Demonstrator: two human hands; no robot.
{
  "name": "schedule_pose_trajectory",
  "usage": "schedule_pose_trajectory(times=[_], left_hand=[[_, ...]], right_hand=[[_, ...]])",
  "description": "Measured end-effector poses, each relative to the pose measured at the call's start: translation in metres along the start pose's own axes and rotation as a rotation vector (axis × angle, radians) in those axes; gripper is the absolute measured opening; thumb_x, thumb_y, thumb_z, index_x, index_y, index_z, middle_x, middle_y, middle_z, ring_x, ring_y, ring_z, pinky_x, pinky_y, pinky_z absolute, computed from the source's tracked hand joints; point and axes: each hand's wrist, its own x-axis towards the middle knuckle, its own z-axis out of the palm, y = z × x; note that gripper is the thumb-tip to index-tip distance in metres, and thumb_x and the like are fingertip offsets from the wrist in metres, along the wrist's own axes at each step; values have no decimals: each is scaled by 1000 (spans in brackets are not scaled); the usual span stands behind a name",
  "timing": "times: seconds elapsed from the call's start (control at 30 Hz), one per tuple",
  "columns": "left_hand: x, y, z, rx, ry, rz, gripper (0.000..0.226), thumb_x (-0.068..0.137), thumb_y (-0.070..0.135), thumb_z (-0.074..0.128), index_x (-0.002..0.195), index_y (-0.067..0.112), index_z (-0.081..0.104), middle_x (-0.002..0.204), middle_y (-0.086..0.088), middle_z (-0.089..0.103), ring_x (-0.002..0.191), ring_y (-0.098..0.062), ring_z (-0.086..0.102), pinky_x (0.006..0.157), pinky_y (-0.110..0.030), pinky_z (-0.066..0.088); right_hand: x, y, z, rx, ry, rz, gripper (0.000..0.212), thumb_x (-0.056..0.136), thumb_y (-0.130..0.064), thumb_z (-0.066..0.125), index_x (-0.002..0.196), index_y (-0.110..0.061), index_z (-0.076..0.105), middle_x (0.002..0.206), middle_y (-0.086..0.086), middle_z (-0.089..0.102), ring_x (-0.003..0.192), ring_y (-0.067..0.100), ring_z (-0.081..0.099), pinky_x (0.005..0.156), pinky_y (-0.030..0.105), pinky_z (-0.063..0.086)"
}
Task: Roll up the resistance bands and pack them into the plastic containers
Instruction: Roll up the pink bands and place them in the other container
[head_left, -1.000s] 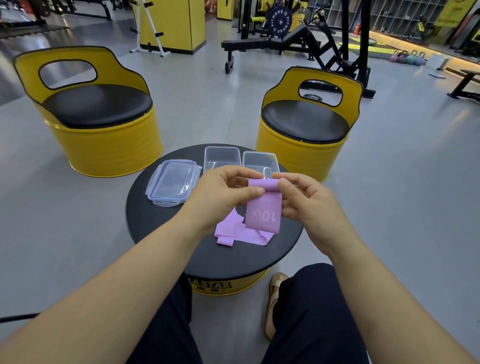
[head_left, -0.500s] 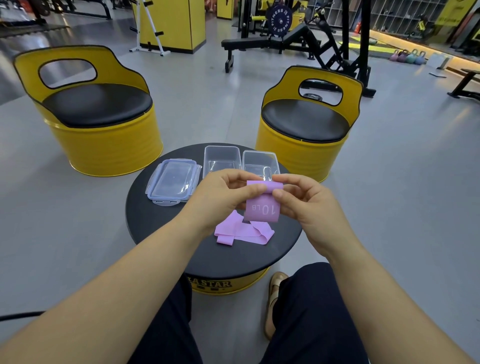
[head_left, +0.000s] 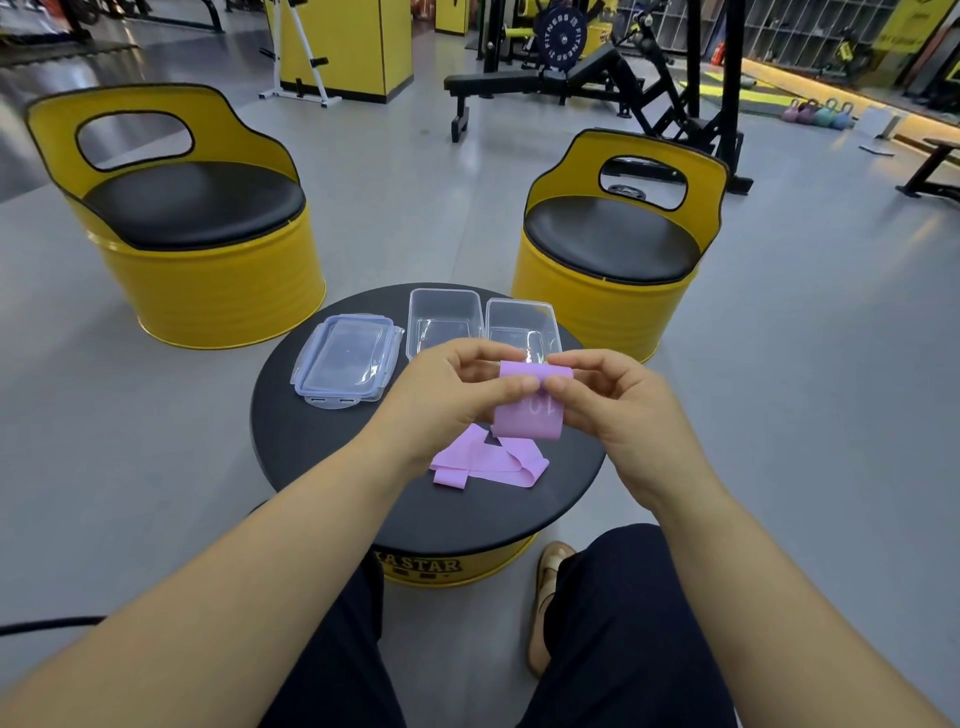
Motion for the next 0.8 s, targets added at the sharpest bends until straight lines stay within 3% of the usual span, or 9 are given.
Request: schedule_pose_trajectory(times=[0.23,0.3,0.4,0.5,0.57,0.63,0.7,0.8], left_hand=[[4,-3,-3,-291,-100,-128,21,78,12,66,96,3,67,96,-12,70,85,-21,66,81,-32,54],[7,-4,-7,-350,-176,-173,31,76,16,63,101,-3,66,97,-12,69,87,-20,64,76,-27,55],[8,-2,-14,-376,-334,-259,25,80,13,63,100,-1,65,95,-10,68,87,-22,64,75,-27,55],[6,5,-17,-380,-506,-325,21,80,13,52,87,4,69,86,-10,68,77,-19,65,70,-28,55],[6,10,-16,-370,-634,-311,22,83,12,52,82,10,74,84,-7,69,77,-17,66,71,-28,56],[5,12,-14,-369,-706,-298,10,77,16,70,85,12,75,85,-5,70,78,-16,67,72,-30,56],[7,10,-14,-379,-730,-289,31,64,25,80,92,14,74,90,-5,69,82,-17,67,74,-32,55],[8,6,-14,-417,-744,-300,35,60,26,83,91,12,74,88,-8,71,79,-18,68,71,-31,57]], right_hand=[[-2,2,2,-2,-39,-43,22,75,-2,73,88,-18,67,79,-5,73,80,10,69,72,21,54],[-1,-2,-1,-58,-121,-33,25,70,-9,77,90,-21,66,81,-4,73,82,12,69,78,28,55],[1,-10,-10,-215,-281,-35,37,66,-21,83,96,-34,66,95,8,68,82,15,64,84,38,54],[3,-22,-13,-381,-484,-83,53,68,-22,76,114,-40,57,124,-16,54,98,20,57,85,40,54],[3,-29,-11,-434,-585,-73,61,68,-22,77,121,-39,53,127,-23,49,105,21,55,86,42,53],[3,-35,-10,-465,-632,-64,65,66,-24,80,124,-37,53,125,-19,53,107,22,56,86,46,53],[2,-37,-10,-476,-635,-73,64,64,-25,82,122,-33,56,121,-11,58,106,24,58,84,49,52],[0,-34,-11,-455,-599,-76,61,60,-26,84,116,-31,60,111,4,63,101,29,59,83,52,52]])
